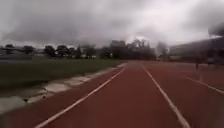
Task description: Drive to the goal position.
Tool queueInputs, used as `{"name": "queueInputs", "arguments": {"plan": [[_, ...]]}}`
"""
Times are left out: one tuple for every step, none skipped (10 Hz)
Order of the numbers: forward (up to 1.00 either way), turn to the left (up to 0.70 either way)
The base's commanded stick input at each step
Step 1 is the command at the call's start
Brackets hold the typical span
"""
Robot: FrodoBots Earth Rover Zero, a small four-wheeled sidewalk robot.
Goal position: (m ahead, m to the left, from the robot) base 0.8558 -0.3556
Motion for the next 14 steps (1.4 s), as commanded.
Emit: {"name": "queueInputs", "arguments": {"plan": [[-0.28,0.0],[-0.11,0.0],[0.0,0.0],[0.0,0.0],[0.0,0.0],[0.0,0.0],[0.0,0.0],[0.0,0.0],[0.0,0.0],[0.0,0.0],[0.03,0.0],[0.36,0.0],[0.69,0.0],[0.7,0.0]]}}
